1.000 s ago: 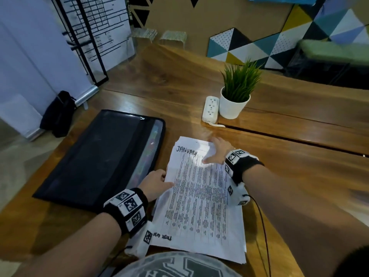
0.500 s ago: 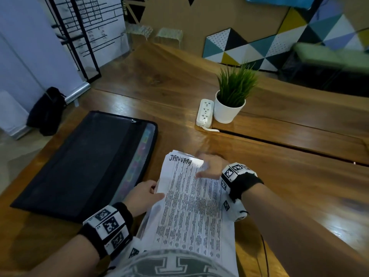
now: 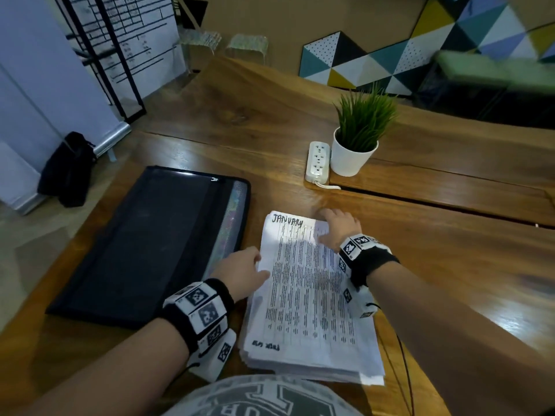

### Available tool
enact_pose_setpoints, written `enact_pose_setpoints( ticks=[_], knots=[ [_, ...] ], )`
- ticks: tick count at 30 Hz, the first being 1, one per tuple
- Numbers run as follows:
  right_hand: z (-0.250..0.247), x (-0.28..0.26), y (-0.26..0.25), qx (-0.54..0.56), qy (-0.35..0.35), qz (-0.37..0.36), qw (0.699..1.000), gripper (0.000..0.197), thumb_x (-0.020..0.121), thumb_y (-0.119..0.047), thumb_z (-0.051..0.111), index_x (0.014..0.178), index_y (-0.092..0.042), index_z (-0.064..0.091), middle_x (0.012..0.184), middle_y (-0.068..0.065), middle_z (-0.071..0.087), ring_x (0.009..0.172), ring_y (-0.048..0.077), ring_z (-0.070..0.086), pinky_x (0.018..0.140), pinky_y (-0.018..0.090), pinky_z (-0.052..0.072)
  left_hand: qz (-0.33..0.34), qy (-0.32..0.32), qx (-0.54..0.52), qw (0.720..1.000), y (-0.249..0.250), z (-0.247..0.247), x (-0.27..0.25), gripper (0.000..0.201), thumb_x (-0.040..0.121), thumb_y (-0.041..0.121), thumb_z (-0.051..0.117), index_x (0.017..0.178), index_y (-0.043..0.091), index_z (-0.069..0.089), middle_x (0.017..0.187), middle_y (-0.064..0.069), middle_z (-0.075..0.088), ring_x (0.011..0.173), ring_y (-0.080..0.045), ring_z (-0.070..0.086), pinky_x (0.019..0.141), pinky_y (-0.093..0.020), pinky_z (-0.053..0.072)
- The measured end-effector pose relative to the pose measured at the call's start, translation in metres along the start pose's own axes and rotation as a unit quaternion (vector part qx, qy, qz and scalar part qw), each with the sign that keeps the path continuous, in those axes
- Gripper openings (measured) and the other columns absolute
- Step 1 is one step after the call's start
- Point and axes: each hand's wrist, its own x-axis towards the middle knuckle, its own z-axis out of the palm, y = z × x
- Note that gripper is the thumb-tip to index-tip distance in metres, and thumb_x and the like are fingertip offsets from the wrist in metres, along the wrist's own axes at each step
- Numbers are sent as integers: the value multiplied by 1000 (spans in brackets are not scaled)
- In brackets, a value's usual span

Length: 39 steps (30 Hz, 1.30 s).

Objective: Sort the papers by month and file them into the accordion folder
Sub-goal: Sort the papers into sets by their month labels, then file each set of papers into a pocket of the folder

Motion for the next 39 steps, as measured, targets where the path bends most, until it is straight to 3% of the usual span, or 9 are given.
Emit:
enact_pose_setpoints(
  ticks=[4, 8, 11, 14, 24, 27, 30, 36, 39],
  knots=[
    [1, -37, 5, 102, -11, 113, 988, 77, 81, -35, 65, 143, -17, 22, 147, 12, 28, 132, 32, 32, 107, 50, 33, 26, -6, 45, 999, 2, 2, -9, 38, 91, 40, 55, 121, 17, 51, 115, -3, 58, 93, -14, 52, 79, -26, 45],
    [38, -98, 35, 89, -82, 220, 968, 100, 70, -66, 62, 141, -9, 23, 135, 17, 43, 117, 30, 50, 95, 42, 48, -35, 88, 178, 980, -13, -16, -19, 65, 89, 56, 45, 138, 14, 34, 143, -13, 34, 130, -34, 32, 101, -51, 35],
    [72, -126, 40, 115, -97, 255, 955, 119, 52, -76, 66, 141, -9, 24, 127, 17, 50, 106, 31, 57, 84, 43, 54, -153, -4, 169, 974, -39, -24, -10, 109, 78, 71, 51, 150, 13, -8, 157, -18, -7, 141, -47, -2, 104, -69, 21],
    [82, -136, 31, 118, -65, 285, 949, 115, 57, -68, 71, 142, -8, 21, 140, 18, 37, 121, 33, 46, 96, 45, 47, -184, -54, 154, 969, -57, -19, 5, 128, 68, 75, 59, 148, 11, -18, 155, -24, -12, 139, -52, -1, 108, -65, 23],
    [82, -154, 17, 169, 11, 311, 935, 103, 66, -53, 74, 142, -9, 21, 141, 16, 37, 123, 33, 44, 100, 49, 42, -85, -19, 28, 996, -63, -58, -12, 33, 93, 17, 41, 123, 1, 39, 124, -18, 54, 111, -36, 55, 90, -40, 47],
    [77, -157, 15, 200, 28, 314, 928, 95, 70, -39, 77, 140, -6, 23, 138, 18, 38, 120, 35, 46, 98, 45, 42, -47, -13, -198, 979, -82, -83, -26, 33, 87, 6, 46, 119, 10, 50, 99, -6, 62, 81, -21, 66, 58, -32, 53],
    [72, -162, 17, 208, 25, 311, 927, 84, 72, -32, 76, 134, -3, 28, 132, 19, 42, 114, 35, 50, 96, 45, 44, -27, 7, -349, 937, -95, -102, -48, 22, 82, -8, 42, 76, 9, 55, 58, 1, 59, 47, -8, 57, 43, -17, 41],
    [57, -184, 10, 168, 144, 261, 940, 68, 79, -46, 65, 131, -10, 39, 131, 19, 43, 118, 36, 43, 98, 47, 39, 3, 75, -430, 900, -106, -109, -67, 25, 81, -4, 40, 67, 14, 53, 67, -9, 42, 65, -24, 43, 54, -25, 35],
    [42, -186, 3, 184, 117, 209, 953, 65, 80, -49, 62, 130, -13, 41, 131, 16, 43, 116, 34, 46, 96, 44, 41, 99, 107, -434, 889, -96, -122, -71, 47, 84, -8, 37, 112, 21, 62, 110, -3, 65, 102, -15, 60, 82, -26, 49]
  ],
)
